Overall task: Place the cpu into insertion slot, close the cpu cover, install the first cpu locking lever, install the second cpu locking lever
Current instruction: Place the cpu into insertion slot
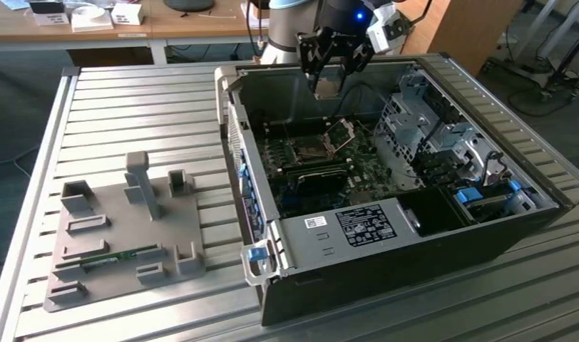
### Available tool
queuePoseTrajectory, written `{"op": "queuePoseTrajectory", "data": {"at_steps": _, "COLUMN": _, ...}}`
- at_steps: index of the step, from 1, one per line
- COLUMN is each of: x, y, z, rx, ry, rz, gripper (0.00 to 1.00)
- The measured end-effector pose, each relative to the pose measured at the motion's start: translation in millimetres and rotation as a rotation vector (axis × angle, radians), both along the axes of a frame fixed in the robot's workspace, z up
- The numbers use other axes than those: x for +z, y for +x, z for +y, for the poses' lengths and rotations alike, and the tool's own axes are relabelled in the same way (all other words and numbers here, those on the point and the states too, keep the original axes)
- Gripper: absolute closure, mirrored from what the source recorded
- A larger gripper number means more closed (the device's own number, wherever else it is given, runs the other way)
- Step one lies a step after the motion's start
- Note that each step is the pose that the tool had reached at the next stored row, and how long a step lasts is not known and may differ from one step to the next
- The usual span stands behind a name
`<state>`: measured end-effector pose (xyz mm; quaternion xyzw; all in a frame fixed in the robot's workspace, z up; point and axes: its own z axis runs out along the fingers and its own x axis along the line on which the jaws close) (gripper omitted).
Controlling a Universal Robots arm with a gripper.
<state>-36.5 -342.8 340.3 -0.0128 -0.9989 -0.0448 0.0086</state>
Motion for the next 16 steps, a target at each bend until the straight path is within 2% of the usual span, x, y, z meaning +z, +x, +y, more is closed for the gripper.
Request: {"op": "queuePoseTrajectory", "data": {"at_steps": 16, "x": -4.4, "y": 0.0, "z": 0.0, "rx": 0.0, "ry": 0.0, "rz": 0.0, "gripper": 0.46}}
